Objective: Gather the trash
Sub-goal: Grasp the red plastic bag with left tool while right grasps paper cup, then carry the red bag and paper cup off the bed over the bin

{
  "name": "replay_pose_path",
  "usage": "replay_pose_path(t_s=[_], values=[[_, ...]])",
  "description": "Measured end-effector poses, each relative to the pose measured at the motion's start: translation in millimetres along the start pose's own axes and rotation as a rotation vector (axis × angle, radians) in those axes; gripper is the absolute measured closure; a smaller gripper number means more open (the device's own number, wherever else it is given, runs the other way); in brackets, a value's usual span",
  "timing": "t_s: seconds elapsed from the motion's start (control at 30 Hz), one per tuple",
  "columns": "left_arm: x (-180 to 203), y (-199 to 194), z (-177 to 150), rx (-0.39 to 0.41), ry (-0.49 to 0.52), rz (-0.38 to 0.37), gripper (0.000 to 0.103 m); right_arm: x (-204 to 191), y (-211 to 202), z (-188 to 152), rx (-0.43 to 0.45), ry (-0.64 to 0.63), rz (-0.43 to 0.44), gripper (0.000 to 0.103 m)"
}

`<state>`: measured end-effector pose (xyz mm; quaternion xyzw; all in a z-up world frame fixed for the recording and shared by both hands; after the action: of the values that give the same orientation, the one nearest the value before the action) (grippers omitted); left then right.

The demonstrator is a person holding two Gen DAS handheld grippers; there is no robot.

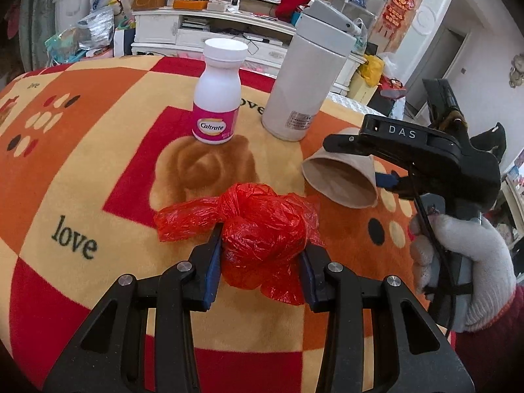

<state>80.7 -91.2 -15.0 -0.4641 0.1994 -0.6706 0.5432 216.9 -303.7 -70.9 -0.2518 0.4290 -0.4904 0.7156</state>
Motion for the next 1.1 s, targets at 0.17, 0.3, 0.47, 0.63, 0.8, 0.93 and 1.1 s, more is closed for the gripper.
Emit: replay_pose_path(t_s=[0.17, 0.3, 0.47, 0.63, 0.8, 0.93, 1.1], values=[[3, 0, -6, -0.004, 0.005, -0.006, 0.065, -11, -20, -4, 0.048, -0.105, 0.042, 0.035], [10, -2, -13, -0.005, 0.008, -0.014, 0.065, -15, -43, -13, 0.053, -0.156, 0.061, 0.037], [23, -12, -21, 0.001, 0.03, -0.022, 0.065, -15, -80, -25, 0.097, -0.192, 0.074, 0.038], [41, -21, -33, -0.003, 0.061, -0.033, 0.065, -3, -112, -52, 0.101, -0.203, 0.082, 0.038], [70, -23, -58, -0.024, 0.119, -0.049, 0.065, 16, -138, -88, 0.089, -0.198, 0.073, 0.038], [99, -23, -83, -0.041, 0.17, -0.062, 0.065, 35, -159, -113, 0.089, -0.191, 0.046, 0.038], [137, -25, -107, -0.055, 0.226, -0.097, 0.065, 65, -194, -142, 0.104, -0.166, 0.006, 0.038]])
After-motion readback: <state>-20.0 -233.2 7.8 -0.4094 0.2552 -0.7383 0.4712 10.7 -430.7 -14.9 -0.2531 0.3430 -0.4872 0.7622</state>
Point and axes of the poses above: each gripper's, at about its wrist camera, not at the fingertips, and y roughly the way its jaws point, x to its right, z to its top, the point moved 8 cm from there along y, roughly the way its jaws point, and after that the axes turned 15 degrees about -y, right-handed, at the moved point
